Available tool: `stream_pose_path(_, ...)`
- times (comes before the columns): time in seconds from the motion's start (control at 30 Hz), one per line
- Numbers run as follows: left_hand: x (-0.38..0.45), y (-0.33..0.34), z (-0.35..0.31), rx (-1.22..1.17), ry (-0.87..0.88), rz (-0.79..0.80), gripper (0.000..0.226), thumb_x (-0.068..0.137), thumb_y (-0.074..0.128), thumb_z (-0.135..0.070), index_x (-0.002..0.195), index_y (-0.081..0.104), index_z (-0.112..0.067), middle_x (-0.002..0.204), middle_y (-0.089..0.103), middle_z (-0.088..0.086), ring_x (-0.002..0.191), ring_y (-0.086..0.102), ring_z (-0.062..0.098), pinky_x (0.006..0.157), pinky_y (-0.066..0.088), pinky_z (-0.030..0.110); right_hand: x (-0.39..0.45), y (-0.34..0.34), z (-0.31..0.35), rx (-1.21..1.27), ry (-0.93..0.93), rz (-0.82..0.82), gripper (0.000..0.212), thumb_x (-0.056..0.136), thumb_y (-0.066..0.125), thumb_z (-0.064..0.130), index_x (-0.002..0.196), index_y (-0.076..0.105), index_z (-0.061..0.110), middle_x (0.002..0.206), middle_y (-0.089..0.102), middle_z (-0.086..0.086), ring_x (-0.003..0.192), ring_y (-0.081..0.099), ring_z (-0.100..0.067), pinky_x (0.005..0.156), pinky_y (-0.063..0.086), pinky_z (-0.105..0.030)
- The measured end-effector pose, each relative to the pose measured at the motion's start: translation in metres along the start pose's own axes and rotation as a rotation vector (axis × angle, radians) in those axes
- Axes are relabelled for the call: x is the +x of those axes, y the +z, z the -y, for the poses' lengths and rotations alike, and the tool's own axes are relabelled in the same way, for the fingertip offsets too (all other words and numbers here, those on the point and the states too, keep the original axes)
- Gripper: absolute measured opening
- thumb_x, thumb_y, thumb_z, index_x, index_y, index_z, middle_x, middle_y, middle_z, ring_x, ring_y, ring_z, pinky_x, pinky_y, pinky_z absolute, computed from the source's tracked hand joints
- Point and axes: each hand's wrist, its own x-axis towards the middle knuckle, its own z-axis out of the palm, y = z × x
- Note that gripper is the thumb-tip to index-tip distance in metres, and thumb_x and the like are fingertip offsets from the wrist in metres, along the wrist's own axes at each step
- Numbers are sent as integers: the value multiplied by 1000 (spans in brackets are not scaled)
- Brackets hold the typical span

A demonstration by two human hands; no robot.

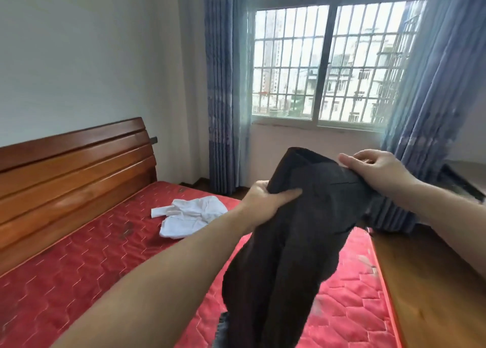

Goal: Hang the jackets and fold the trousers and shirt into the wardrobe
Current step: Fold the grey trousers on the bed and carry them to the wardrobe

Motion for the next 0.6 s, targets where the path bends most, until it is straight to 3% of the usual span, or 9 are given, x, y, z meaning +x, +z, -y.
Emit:
stream_pose_path(0.07,3,25,-9,15,10,-148,19,80,80,-23,95,75,-12,92,77,3,88,73,21,77,60,31,-10,-3,-14,-4,-53,-201,49,80,63,63,101,61,19,105,60,-5,97,60,-22,85,51,-38)
stream_pose_path(0.1,4,36,-10,6,11,-204,16,80,79,-22,93,74,-13,91,77,4,87,73,22,79,60,33,-18,-1,-18,36,-81,-201,52,80,62,64,105,58,18,108,58,-7,97,60,-22,85,53,-39)
stream_pose_path(0.2,2,64,-10,-36,-16,-194,14,81,78,-18,93,73,-13,89,77,7,85,73,25,75,60,34,-48,21,-9,409,72,153,67,68,70,69,117,55,24,111,64,-4,92,68,-20,74,59,-35)
stream_pose_path(0.27,-2,74,-8,-76,-74,-117,25,75,76,-13,100,71,-8,92,75,13,87,73,30,77,60,38,-59,33,-8,609,180,337,52,73,76,54,115,60,27,105,73,-3,91,72,-21,74,59,-36)
stream_pose_path(0.33,-7,72,-6,-107,-154,-27,35,69,69,-9,104,68,-4,96,73,18,91,70,34,83,59,42,-60,36,-16,708,229,348,26,86,71,32,108,67,19,99,75,-7,88,73,-23,70,59,-35)
stream_pose_path(0.4,-8,60,-3,-153,-181,37,25,76,68,-8,101,69,-4,96,73,16,85,71,28,77,60,37,-58,32,-30,725,279,336,15,92,65,22,104,69,15,100,75,-9,89,72,-24,76,59,-39)
stream_pose_path(0.5,-10,37,-4,-106,-129,-95,15,89,70,-21,95,73,-7,94,76,12,79,73,21,66,58,27,-49,14,-50,711,312,352,15,93,62,17,105,70,12,102,75,-10,89,70,-27,89,52,-47)
stream_pose_path(0.6,-9,13,-12,-45,-89,-281,22,89,70,-31,89,74,-9,88,77,7,73,74,17,59,57,24,-36,-9,-66,680,356,289,14,92,63,17,103,70,13,92,76,-8,81,69,-26,84,53,-45)
